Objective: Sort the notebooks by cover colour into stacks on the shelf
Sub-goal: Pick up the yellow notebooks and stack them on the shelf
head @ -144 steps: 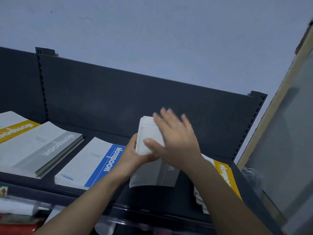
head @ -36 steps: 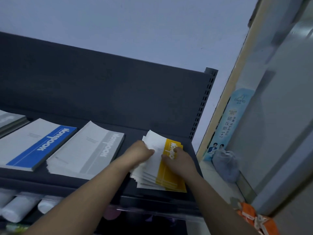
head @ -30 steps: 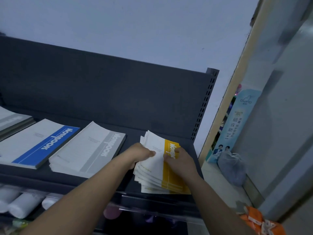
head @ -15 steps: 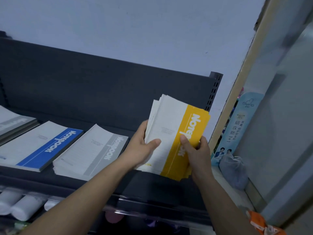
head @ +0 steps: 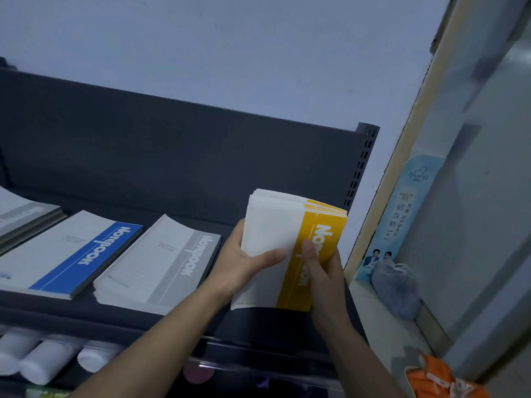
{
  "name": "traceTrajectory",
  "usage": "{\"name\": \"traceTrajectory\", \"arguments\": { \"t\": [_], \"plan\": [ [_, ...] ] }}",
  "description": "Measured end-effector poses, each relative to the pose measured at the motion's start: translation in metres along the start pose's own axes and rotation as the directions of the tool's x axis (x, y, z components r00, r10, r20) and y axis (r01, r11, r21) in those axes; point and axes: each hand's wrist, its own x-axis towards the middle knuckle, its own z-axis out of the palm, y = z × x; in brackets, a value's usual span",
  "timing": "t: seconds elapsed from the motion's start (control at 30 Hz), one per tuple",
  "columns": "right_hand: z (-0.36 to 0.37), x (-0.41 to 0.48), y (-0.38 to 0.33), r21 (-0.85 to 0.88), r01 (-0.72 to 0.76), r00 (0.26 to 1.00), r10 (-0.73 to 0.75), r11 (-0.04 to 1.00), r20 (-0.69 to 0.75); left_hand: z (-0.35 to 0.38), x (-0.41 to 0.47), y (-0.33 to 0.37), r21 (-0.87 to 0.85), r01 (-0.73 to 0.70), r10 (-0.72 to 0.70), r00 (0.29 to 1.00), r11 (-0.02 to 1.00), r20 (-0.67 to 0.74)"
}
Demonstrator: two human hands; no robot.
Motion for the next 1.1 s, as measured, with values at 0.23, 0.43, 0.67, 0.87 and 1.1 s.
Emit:
{"name": "traceTrajectory", "arguments": {
  "t": [0.23,0.43,0.67,0.87,1.1],
  "plan": [
    [0.016,0.016,-0.045,-0.688,0.441,0.791,-0.611,0.576,-0.005,-0.007,0.005,-0.008,0.054,0.035,-0.035,0.999,0.998,-0.001],
    [0.035,0.031,-0.084,-0.763,0.640,0.726,-0.252,-0.094,0.640,-0.009,0.005,-0.008,0.051,0.010,-0.011,1.000,0.999,0.021],
    [0.031,0.028,-0.069,-0.765,0.642,0.659,-0.548,0.053,0.515,-0.013,0.001,-0.005,0.078,-0.046,0.043,0.998,0.996,0.040],
    [0.004,0.015,-0.023,-0.262,0.094,0.994,-0.103,0.960,-0.020,-0.011,-0.002,-0.014,0.116,0.005,-0.012,0.998,0.993,0.056],
    [-0.005,0.009,-0.010,-0.131,0.165,0.986,-0.160,0.977,0.049,-0.008,-0.002,0.000,0.204,-0.081,0.076,0.997,0.976,0.032]
  ]
}}
